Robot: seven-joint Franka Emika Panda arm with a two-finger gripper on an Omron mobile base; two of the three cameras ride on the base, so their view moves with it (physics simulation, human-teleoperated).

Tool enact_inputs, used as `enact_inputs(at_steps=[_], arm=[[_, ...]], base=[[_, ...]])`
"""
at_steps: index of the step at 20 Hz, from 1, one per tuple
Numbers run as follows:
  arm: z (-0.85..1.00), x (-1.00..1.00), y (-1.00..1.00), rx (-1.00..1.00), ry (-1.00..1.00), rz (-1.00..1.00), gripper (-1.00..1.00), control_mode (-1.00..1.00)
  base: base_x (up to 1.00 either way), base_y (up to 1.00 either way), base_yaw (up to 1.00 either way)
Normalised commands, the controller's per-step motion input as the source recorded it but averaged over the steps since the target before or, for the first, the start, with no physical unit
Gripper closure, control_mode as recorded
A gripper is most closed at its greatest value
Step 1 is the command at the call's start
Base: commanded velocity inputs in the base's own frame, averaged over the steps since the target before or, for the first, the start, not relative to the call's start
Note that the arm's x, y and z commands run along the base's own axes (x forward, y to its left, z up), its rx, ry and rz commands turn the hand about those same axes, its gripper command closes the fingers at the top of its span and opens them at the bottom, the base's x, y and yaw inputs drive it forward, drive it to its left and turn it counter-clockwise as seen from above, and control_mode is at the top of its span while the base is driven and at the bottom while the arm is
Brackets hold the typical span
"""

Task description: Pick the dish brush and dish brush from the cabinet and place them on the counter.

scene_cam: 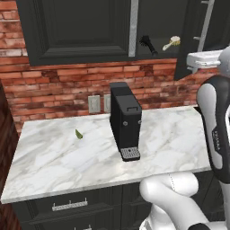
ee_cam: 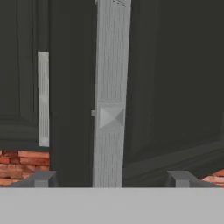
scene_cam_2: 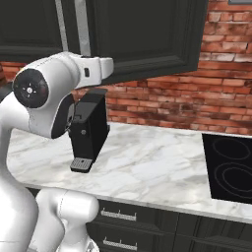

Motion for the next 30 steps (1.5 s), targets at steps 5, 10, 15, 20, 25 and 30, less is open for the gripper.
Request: enact_inputs(at_steps=[5, 10, 15, 20, 25, 30], arm=[[0.26, -0.46, 0.11, 0.0, -0.12, -0.12, -1.0, -1.0], [0.11, -0.34, 0.28, -0.01, -0.05, -0.18, -1.0, -1.0], [0.1, -0.32, 0.29, -0.01, -0.07, -0.19, -1.0, -1.0], [0.07, -0.27, 0.24, -0.01, -0.07, -0.2, -1.0, -1.0], [0.02, -0.2, 0.33, -0.01, -0.06, -0.2, -1.0, -1.0], [0.0, -0.08, 0.41, -0.02, -0.01, -0.18, -1.0, -1.0]], base=[[0.0, 0.0, 0.0], [0.0, 0.0, 0.0], [0.0, 0.0, 0.0], [0.0, 0.0, 0.0], [0.0, 0.0, 0.0], [0.0, 0.0, 0.0]])
